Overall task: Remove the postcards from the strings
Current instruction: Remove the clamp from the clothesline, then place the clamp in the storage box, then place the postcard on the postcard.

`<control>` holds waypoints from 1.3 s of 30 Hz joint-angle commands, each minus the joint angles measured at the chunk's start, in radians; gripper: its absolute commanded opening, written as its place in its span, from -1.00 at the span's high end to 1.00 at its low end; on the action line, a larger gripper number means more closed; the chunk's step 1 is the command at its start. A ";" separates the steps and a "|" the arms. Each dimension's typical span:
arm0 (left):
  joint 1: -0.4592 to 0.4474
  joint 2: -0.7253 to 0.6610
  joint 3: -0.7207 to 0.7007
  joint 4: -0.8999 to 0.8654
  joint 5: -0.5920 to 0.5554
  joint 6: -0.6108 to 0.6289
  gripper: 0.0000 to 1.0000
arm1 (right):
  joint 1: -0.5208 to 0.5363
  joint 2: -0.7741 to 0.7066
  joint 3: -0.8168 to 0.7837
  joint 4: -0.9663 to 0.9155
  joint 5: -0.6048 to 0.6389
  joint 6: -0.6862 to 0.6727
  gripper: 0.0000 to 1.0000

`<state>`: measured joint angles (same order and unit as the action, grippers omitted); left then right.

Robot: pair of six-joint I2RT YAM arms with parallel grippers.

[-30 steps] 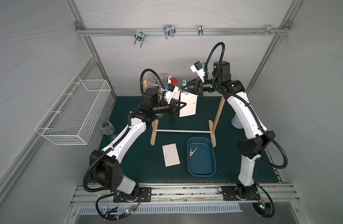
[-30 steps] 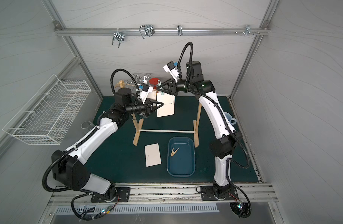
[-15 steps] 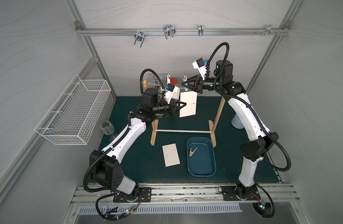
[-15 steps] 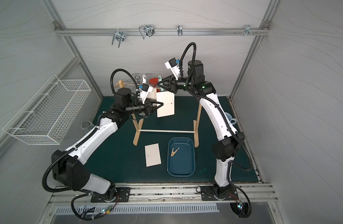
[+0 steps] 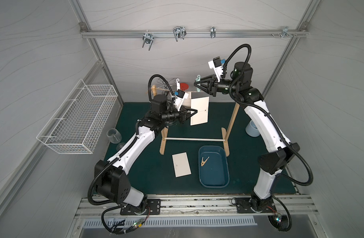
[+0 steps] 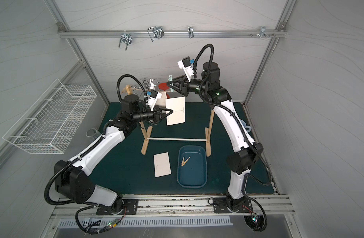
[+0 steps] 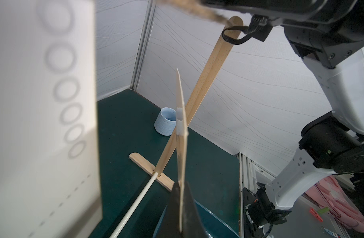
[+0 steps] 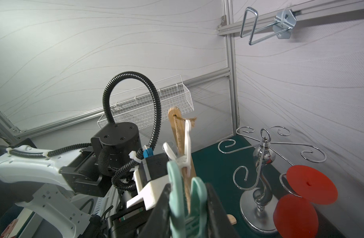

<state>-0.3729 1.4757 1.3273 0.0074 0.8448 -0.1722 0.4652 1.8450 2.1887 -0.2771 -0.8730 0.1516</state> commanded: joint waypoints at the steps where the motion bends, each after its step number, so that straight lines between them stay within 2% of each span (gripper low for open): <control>1: 0.005 -0.036 -0.001 0.051 0.005 -0.006 1.00 | 0.003 -0.045 -0.017 0.053 0.018 0.008 1.00; 8: 0.005 -0.056 -0.018 0.049 -0.002 -0.011 1.00 | 0.003 -0.069 -0.044 0.066 0.037 0.000 1.00; 15: 0.004 -0.124 -0.109 0.052 -0.073 -0.062 1.00 | 0.004 -0.197 -0.170 0.134 0.032 0.027 1.00; 21: 0.003 -0.205 -0.191 0.029 -0.118 -0.120 1.00 | 0.011 -0.403 -0.426 0.182 0.052 0.035 1.00; 30: -0.004 -0.355 -0.277 -0.171 -0.236 -0.125 1.00 | 0.027 -0.736 -0.848 0.141 0.135 0.051 1.00; 39: -0.008 -0.493 -0.434 -0.230 -0.308 -0.208 1.00 | 0.039 -0.914 -1.162 0.009 0.131 0.102 1.00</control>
<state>-0.3759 1.0111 0.9222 -0.2028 0.5789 -0.3336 0.4969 0.9680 1.0855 -0.2123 -0.7410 0.2268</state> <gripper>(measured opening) 0.047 0.253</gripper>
